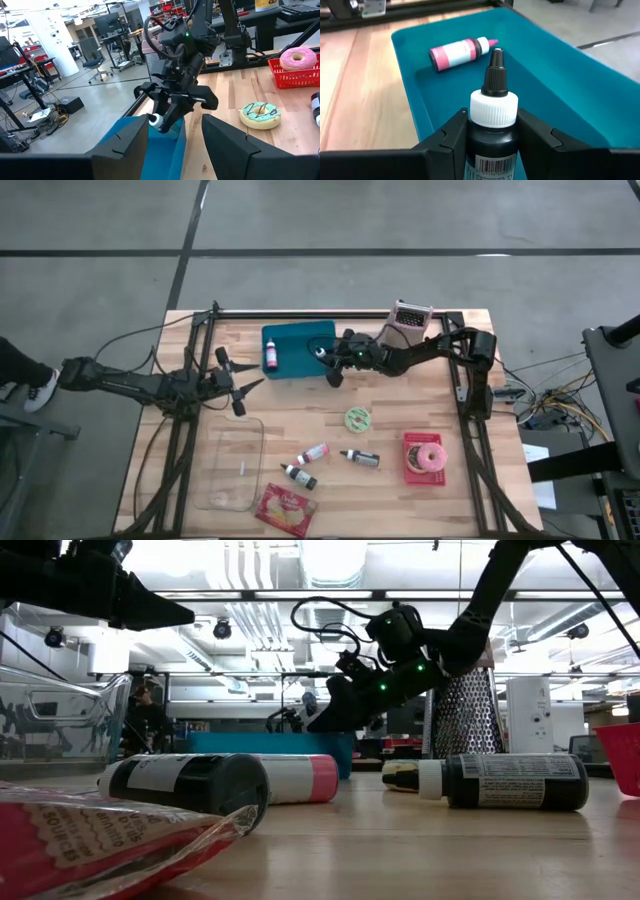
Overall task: Pick & Place Food Item
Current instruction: Put the top black food coloring bottle into the blue bin, then put the right black food coloring bottle into the blue bin
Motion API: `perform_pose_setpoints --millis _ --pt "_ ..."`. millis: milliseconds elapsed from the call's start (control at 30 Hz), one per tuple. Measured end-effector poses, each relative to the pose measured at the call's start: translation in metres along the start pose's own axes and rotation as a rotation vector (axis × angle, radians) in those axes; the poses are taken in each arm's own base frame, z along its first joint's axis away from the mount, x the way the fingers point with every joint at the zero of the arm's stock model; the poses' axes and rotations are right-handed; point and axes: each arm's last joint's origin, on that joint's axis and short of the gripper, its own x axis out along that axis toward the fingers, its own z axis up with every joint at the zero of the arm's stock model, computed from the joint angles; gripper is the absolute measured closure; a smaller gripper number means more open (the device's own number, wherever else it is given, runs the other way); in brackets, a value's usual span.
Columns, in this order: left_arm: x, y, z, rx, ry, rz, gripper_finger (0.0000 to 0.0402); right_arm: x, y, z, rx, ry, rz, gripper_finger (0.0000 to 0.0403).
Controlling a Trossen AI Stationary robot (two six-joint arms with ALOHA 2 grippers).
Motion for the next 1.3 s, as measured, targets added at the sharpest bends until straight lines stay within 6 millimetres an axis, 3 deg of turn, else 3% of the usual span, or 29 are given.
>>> perform_pose_setpoints --millis 533,767,933,1300 --pt "0.000 0.000 -0.002 0.007 0.015 0.004 0.0213 -0.001 0.000 -0.005 0.011 0.024 0.023 0.0279" --pt "0.000 -0.002 -0.009 0.015 0.038 0.017 0.0213 -0.001 0.000 -0.006 -0.005 0.031 0.017 0.0209" --pt "0.000 -0.002 -0.012 0.010 0.039 0.028 0.0213 -0.001 0.000 -0.005 -0.042 0.021 0.016 0.0210" --pt "0.000 -0.001 -0.006 -0.005 0.002 0.014 0.0213 -0.018 0.005 0.025 -0.124 -0.075 0.087 0.0230"
